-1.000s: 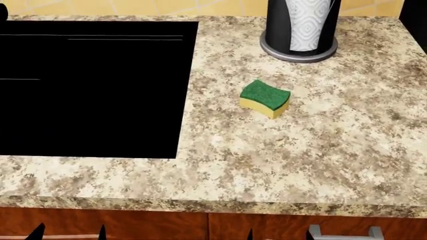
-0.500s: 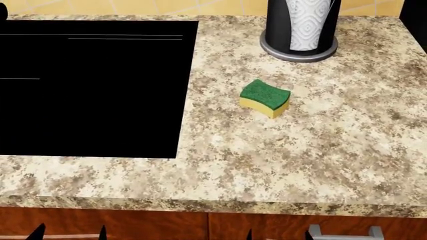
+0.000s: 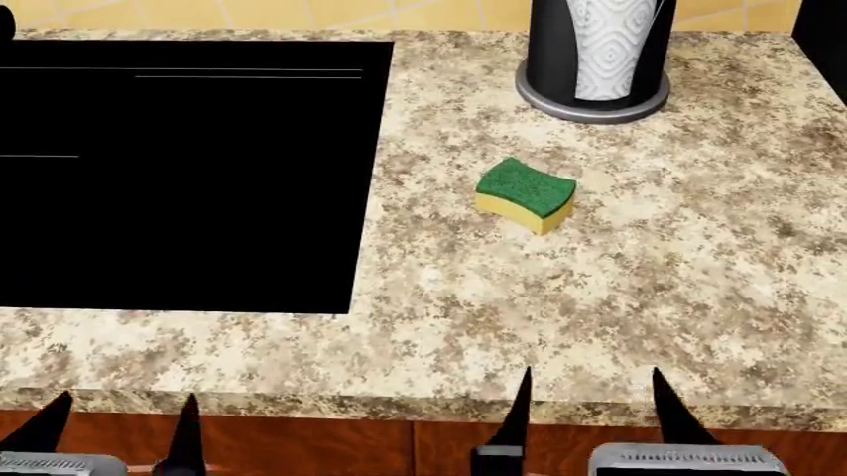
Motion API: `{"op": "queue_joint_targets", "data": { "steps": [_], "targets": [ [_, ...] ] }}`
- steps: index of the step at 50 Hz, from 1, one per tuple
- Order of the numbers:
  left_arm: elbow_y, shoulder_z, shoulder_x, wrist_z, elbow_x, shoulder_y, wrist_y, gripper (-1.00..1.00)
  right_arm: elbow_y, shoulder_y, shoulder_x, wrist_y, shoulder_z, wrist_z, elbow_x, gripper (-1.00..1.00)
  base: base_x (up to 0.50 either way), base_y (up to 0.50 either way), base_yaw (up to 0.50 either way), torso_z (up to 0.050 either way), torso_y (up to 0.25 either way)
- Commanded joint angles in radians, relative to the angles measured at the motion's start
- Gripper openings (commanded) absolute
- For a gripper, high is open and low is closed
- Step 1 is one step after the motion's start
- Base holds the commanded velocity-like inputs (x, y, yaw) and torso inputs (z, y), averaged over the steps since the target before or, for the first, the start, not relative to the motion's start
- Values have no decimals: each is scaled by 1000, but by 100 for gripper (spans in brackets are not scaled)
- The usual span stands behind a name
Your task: Pick the pan and sponge and place them into the sink. Then turn on the water.
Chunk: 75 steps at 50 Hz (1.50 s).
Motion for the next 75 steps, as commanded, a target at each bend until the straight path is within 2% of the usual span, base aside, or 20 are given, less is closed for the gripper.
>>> {"op": "queue_joint_targets", "data": {
  "steps": [1,4,10,12,17,19,28,35,42,75],
  "targets": [
    [291,-28,-43,-87,-138,-161,-395,100,-269,151,87,370,85,16,129,100,0,0,0,0,0],
    [295,-71,-50,-113,-222,-277,-577,100,-282,278,121,523,163,-24,258,100,0,0,0,0,0],
    [275,-138,-51,-139,-343,-513,-819,100,-254,564,162,734,268,-62,435,100,0,0,0,0,0],
    [268,-177,-42,-145,-383,-562,-871,100,-230,639,146,797,326,-68,512,100,0,0,0,0,0],
    [226,-219,-61,-142,-433,-702,-969,100,-149,763,218,879,291,-98,526,100,0,0,0,0,0],
    [198,-176,-88,-138,-402,-743,-958,100,-126,789,220,908,303,-102,547,100,0,0,0,0,0],
    [158,-181,-95,-131,-400,-726,-941,100,-130,795,234,977,308,-79,575,100,0,0,0,0,0],
    [119,-195,-105,-143,-401,-760,-971,100,-116,785,253,981,301,-73,566,100,0,0,0,0,0],
    [133,-184,-105,-140,-411,-729,-969,100,-128,767,249,985,319,-74,586,100,64,-4,0,0,0],
    [124,-168,-123,-134,-414,-680,-921,100,-118,682,248,904,282,-89,567,100,322,-193,0,0,0]
  ]
}}
